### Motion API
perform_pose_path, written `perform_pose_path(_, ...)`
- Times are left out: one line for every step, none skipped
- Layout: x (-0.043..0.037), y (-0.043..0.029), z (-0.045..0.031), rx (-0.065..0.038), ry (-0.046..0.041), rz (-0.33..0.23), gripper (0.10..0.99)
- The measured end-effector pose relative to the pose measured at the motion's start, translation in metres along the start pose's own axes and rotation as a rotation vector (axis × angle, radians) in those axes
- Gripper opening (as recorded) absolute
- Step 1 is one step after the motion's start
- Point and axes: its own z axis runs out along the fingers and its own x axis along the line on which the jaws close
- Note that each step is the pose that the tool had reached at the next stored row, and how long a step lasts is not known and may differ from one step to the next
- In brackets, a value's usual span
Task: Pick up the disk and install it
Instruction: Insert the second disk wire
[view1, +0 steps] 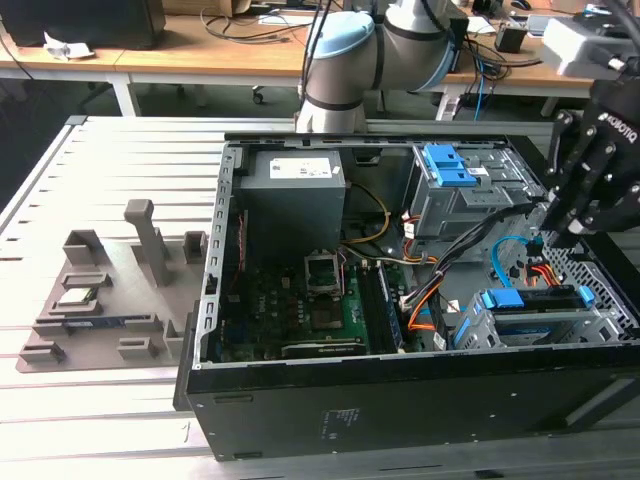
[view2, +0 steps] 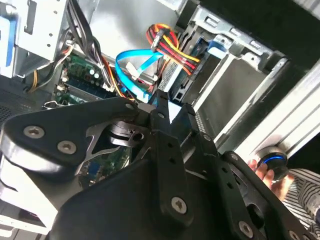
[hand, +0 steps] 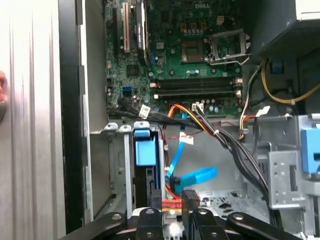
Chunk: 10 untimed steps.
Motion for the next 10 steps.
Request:
perform_pose_path(-0.0002, 0.0031, 0.0039, 0.0, 0.0005, -0.005, 0.302)
perform_pose_path(-0.0004, 0.0055, 0.0074, 0.0, 0.0007, -0.009, 0.302)
perform_pose_path(-0.0005, 0.0066, 0.0091, 0.0, 0.0007, -0.011, 0.302)
perform_pose_path(-0.0006, 0.0079, 0.0113, 0.001, 0.0008, -0.013, 0.302)
perform_pose_path(-0.0006, 0.0095, 0.0137, 0.001, 0.001, -0.017, 0.302)
perform_pose_path(-0.0006, 0.0104, 0.0146, 0.001, 0.0011, -0.019, 0.302)
perform_pose_path(-0.0006, 0.0104, 0.0148, 0.001, 0.0012, -0.02, 0.302)
perform_pose_path(-0.0006, 0.0104, 0.0147, 0.001, 0.0013, -0.021, 0.302)
perform_pose_path(-0.0006, 0.0104, 0.0147, 0.001, 0.0013, -0.021, 0.302)
perform_pose_path(-0.0006, 0.0104, 0.0148, 0.001, 0.0011, -0.021, 0.302)
